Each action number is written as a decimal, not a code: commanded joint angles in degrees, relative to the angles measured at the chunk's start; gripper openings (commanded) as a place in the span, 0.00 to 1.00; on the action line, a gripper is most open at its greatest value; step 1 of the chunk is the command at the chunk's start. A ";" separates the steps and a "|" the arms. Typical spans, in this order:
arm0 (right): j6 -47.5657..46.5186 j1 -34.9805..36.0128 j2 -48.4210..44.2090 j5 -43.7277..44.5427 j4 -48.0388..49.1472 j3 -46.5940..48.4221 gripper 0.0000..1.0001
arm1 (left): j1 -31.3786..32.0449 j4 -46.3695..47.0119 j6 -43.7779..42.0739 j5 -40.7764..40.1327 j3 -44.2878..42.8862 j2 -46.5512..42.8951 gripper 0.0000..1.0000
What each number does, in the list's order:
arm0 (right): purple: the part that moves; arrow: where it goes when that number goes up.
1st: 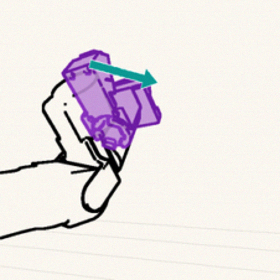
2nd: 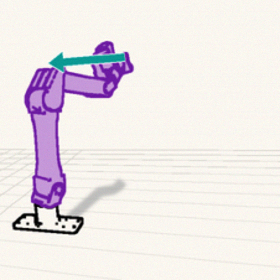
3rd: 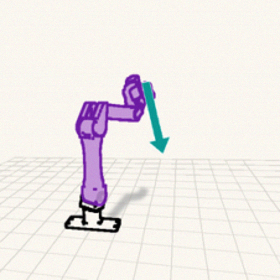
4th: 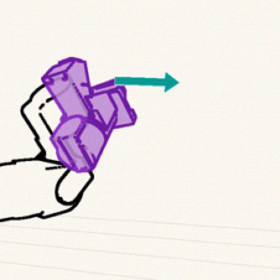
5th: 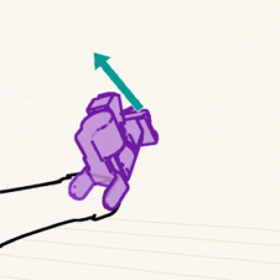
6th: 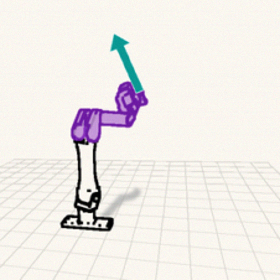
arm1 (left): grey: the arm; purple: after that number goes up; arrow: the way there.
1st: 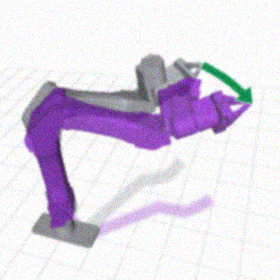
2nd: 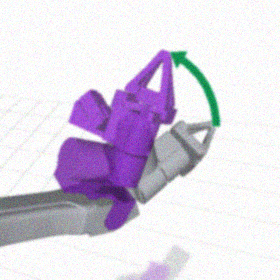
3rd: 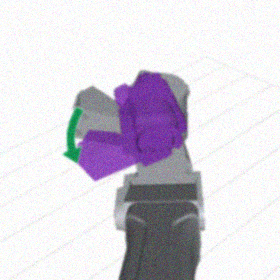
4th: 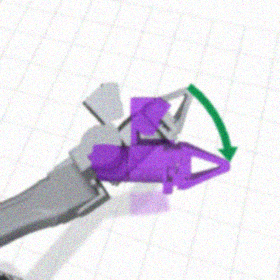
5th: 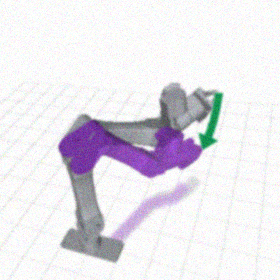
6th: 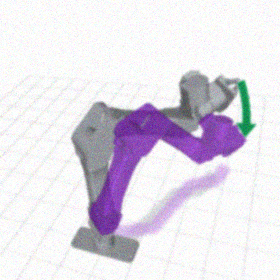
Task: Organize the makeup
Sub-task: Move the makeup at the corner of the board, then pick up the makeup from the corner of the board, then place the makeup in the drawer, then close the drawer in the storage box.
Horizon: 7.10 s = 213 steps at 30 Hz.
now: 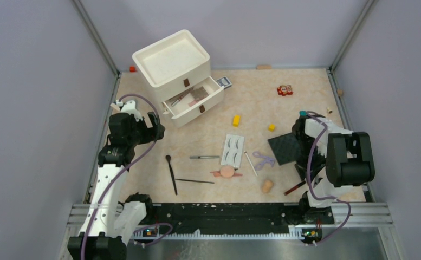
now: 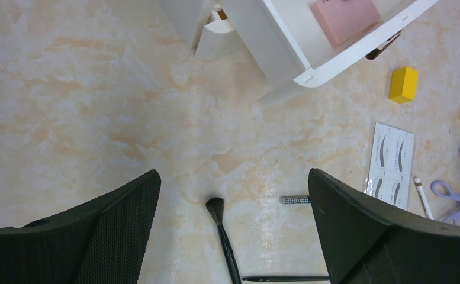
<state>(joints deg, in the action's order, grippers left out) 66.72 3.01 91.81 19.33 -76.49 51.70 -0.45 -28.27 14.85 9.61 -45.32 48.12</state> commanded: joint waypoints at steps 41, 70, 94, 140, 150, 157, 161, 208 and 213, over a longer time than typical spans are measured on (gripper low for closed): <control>-1.74 11.19 2.07 -6.33 15.96 -0.87 0.00 | -0.86 1.64 -0.09 0.67 -0.39 -0.22 0.99; -14.72 18.38 -19.48 -3.21 26.13 -3.85 0.00 | -2.04 2.23 -0.53 3.47 -0.26 0.29 0.99; -19.83 18.44 -26.83 -17.89 36.79 -17.64 0.24 | -2.23 2.06 -0.61 3.57 -0.50 0.06 0.99; -4.11 29.52 -9.38 -14.80 75.64 14.39 0.00 | -2.45 1.99 -0.61 3.05 -0.46 -1.03 0.99; -1.40 34.99 11.77 -16.26 80.98 34.70 0.00 | -2.61 1.99 -0.61 3.07 -0.46 -1.03 0.99; -0.25 36.77 24.68 -15.34 79.35 48.07 0.00 | -2.69 1.90 -0.53 2.77 -0.51 -0.93 0.99; -1.45 37.24 27.26 -15.05 79.71 49.92 0.10 | -2.65 1.82 -0.44 2.81 -0.51 -1.04 0.99; -36.24 12.48 -44.17 -3.09 44.07 0.28 0.52 | -3.29 -0.02 1.25 2.46 -6.64 0.10 0.99; -37.07 13.57 -38.19 -18.73 53.20 -0.33 0.50 | -3.32 0.98 3.90 2.79 -10.82 1.82 0.99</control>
<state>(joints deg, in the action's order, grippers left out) 30.76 15.84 49.34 13.67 -32.29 51.40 -3.40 -29.61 16.23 12.38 -51.53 49.04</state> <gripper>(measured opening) 0.514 0.989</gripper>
